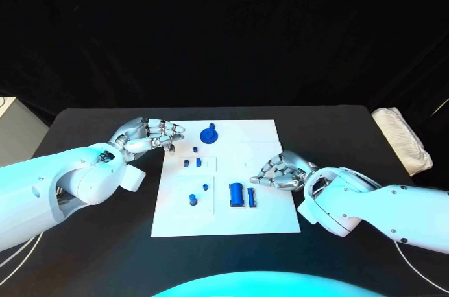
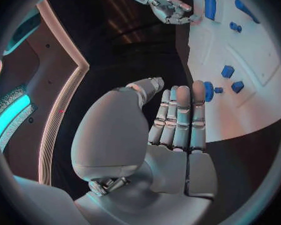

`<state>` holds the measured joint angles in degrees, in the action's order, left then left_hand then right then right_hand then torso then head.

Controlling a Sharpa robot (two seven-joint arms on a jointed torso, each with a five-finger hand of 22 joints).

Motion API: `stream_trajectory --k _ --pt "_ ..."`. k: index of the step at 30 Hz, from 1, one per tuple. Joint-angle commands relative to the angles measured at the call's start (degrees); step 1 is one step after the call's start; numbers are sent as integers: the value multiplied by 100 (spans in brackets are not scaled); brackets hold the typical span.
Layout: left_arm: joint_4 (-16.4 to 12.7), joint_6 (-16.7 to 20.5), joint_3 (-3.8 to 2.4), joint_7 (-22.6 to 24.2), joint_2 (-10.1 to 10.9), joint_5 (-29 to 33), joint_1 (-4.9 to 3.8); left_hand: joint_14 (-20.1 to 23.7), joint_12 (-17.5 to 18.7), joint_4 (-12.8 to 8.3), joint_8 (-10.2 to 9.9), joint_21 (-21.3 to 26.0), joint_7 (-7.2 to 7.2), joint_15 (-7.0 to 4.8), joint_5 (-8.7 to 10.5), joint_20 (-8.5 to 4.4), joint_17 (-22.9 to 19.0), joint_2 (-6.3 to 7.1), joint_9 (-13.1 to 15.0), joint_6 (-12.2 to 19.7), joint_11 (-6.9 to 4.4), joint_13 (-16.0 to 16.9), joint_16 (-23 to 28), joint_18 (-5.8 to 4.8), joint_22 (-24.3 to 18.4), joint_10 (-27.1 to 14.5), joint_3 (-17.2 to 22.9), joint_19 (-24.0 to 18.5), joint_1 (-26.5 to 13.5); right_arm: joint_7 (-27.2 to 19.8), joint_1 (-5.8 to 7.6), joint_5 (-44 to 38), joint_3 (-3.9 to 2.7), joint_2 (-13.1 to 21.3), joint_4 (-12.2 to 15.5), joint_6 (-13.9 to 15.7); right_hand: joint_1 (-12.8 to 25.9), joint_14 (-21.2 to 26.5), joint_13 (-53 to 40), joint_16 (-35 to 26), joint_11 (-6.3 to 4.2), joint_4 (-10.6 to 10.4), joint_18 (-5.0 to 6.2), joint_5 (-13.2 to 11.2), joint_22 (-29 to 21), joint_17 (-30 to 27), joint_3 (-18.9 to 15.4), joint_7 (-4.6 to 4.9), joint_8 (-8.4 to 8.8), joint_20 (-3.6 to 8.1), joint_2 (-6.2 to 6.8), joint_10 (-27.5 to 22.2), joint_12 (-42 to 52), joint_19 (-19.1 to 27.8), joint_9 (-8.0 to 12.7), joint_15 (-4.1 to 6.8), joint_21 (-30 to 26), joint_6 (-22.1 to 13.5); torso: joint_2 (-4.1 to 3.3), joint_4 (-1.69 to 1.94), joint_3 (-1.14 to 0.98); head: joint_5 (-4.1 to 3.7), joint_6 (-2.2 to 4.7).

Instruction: Assemble the parts on the task board

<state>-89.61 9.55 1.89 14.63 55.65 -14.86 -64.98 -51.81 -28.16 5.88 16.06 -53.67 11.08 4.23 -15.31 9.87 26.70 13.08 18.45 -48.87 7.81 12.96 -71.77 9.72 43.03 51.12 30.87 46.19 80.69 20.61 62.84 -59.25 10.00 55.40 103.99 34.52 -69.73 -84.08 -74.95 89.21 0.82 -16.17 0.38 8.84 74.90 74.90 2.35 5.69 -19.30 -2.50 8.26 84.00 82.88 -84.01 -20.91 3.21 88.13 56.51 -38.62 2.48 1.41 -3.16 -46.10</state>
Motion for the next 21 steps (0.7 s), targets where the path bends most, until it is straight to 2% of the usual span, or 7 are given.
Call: stream_trajectory --k 1,4,6,9,12,15,21 --pt "61 131 1 289 -64 321 14 231 -51 119 54 245 8 30 14 42 -93 44 -13 70 13 -15 228 66 -135 -69 -70 -164 -132 -1782 91 1285 -20 -41 -288 454 -223 -530 -1163 -48 54 16 51 -22 1384 1272 -51 28 52 -68 -39 237 -231 -484 10 -59 -251 -99 56 -31 30 4 85" --pt "156 223 3 444 -110 489 22 431 -27 261 94 695 25 83 37 114 -299 79 -22 122 42 -85 645 70 -415 -168 -222 -271 -160 -2433 181 2029 -45 -167 -668 383 -484 -393 -815 -312 112 24 256 -25 1064 845 -107 88 109 -125 -75 -178 -1113 -175 14 -111 -1319 -218 87 -71 48 50 186" --pt "273 314 3 586 -168 677 26 504 61 445 149 1388 14 137 47 216 -622 71 -34 181 80 -234 1353 80 -878 -168 -415 -314 -104 -2858 242 2579 -65 -294 -995 262 -711 -10 -233 -912 186 9 497 -44 575 2 -178 173 108 -207 -130 -913 -2383 302 5 -186 -2773 -378 110 -118 63 86 281" --pt "519 427 3 762 -300 1018 29 595 298 608 157 2066 -58 209 37 318 -920 66 -73 267 131 -449 2169 60 -1336 -86 -543 -356 0 -3314 297 3210 -106 -489 -1467 61 -1006 1099 1133 -2338 327 -15 960 -86 -722 -1646 -236 281 2 -337 -225 -2382 -4662 1541 -10 -328 -6034 -593 141 -140 66 105 384" --pt "832 541 2 910 -493 1351 30 260 1121 937 1 3127 -104 290 60 454 -1263 42 -200 155 137 -906 3731 74 -2111 445 -648 -186 166 -3628 333 3714 -146 -707 -1957 -145 -1468 2128 2007 -3599 426 33 997 -257 -1308 -2840 -62 382 4 -464 -294 -2652 -5311 1944 59 -444 -6868 -855 192 -147 56 143 472" --pt "1160 706 2 1027 -711 1499 31 465 1515 991 -113 3549 -218 406 50 539 -1346 2 -284 201 229 -929 4359 53 -2403 444 -728 -270 225 -3889 352 4190 -177 -914 -2404 -362 -1846 2923 3630 -4736 522 -19 990 -319 -2066 -3547 284 467 90 -619 -145 -2492 -6411 2501 235 -638 -7699 -832 245 -142 49 162 508" --pt "1652 1051 0 1133 -1077 1453 31 787 2346 1012 -434 4448 -356 497 37 665 -1585 -133 -516 224 211 -934 5587 13 -3104 255 -1229 -281 339 -4215 384 4465 -215 -1185 -3003 -708 -1784 3077 5523 -6558 751 -2 1007 -297 -3221 -4810 821 555 420 -979 16 -2478 -7429 2820 538 -934 -8455 -777 297 -115 28 187 623"
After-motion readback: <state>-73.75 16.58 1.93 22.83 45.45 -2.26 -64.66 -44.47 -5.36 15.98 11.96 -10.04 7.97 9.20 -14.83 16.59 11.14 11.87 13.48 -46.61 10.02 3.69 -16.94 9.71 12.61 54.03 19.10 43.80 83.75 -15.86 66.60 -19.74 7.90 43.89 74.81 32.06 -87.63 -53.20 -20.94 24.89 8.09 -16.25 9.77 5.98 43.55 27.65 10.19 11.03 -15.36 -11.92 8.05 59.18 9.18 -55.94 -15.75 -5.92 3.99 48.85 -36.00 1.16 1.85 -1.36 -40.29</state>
